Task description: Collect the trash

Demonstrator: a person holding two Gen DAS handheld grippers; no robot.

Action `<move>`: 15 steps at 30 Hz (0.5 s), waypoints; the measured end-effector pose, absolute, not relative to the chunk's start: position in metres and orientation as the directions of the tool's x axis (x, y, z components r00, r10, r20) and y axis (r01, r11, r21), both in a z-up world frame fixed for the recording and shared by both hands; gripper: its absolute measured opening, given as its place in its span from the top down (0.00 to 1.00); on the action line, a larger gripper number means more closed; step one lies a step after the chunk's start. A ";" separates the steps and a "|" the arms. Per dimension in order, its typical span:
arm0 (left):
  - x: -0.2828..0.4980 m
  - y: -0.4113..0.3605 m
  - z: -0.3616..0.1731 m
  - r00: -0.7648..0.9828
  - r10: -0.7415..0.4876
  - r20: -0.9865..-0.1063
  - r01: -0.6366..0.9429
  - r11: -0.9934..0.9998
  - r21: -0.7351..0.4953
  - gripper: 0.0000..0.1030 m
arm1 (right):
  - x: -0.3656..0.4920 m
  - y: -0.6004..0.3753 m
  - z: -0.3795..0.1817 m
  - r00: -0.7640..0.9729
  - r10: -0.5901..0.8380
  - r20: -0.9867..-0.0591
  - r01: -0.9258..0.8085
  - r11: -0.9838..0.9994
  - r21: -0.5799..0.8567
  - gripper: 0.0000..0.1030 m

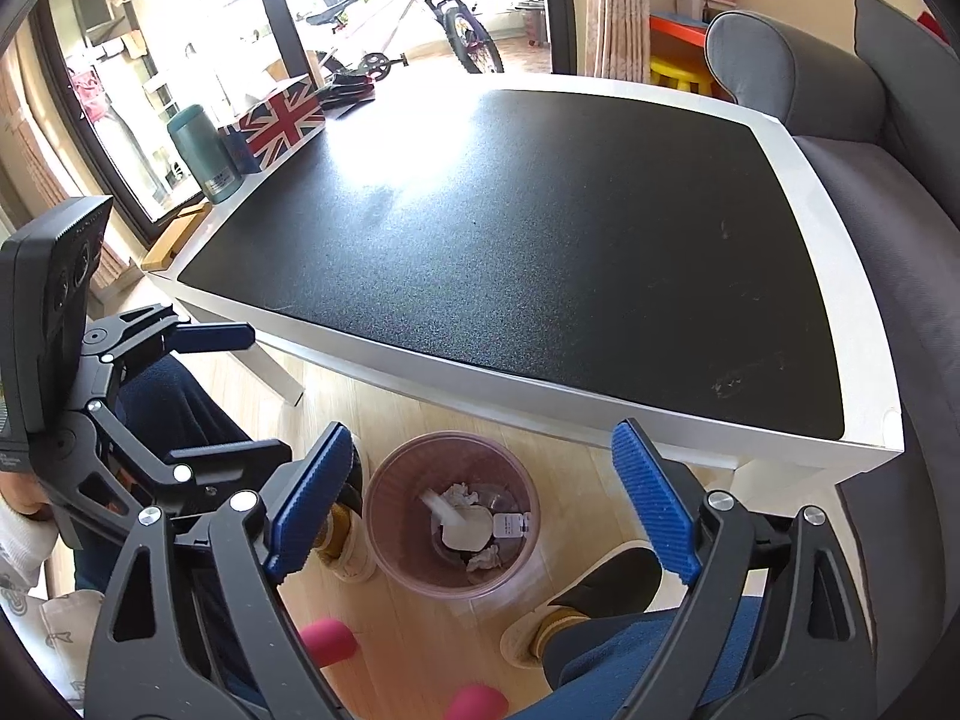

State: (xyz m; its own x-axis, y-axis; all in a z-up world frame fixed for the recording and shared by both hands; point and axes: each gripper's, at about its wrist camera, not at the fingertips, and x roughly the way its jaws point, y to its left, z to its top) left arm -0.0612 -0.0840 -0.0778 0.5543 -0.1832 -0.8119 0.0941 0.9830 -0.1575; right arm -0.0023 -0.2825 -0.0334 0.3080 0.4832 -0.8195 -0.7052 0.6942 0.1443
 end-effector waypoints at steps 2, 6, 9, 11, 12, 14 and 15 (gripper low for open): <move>-0.061 -0.082 -0.077 0.556 -0.178 -0.812 0.087 0.984 -0.157 0.08 | -0.002 -0.282 -0.034 0.305 0.482 -0.821 -0.705 0.694 0.146 0.15; -0.061 -0.081 -0.074 0.561 -0.170 -0.810 0.074 0.985 -0.156 0.08 | -0.002 -0.279 -0.036 0.297 0.484 -0.823 -0.708 0.690 0.150 0.12; -0.061 -0.079 -0.071 0.567 -0.163 -0.807 0.062 0.986 -0.155 0.07 | -0.002 -0.276 -0.035 0.290 0.491 -0.822 -0.711 0.685 0.158 0.07; -0.060 -0.076 -0.069 0.571 -0.160 -0.805 0.054 0.986 -0.158 0.07 | 0.000 -0.276 -0.033 0.295 0.494 -0.818 -0.710 0.687 0.158 0.06; -0.060 -0.074 -0.067 0.576 -0.154 -0.803 0.046 0.987 -0.156 0.07 | 0.000 -0.275 -0.032 0.299 0.493 -0.817 -0.708 0.688 0.156 0.06; -0.059 -0.070 -0.063 0.581 -0.149 -0.800 0.035 0.987 -0.158 0.07 | 0.003 -0.273 -0.028 0.309 0.496 -0.811 -0.709 0.689 0.152 0.05; -0.058 -0.068 -0.061 0.585 -0.147 -0.798 0.028 0.987 -0.161 0.07 | 0.004 -0.272 -0.026 0.313 0.498 -0.809 -0.709 0.689 0.150 0.05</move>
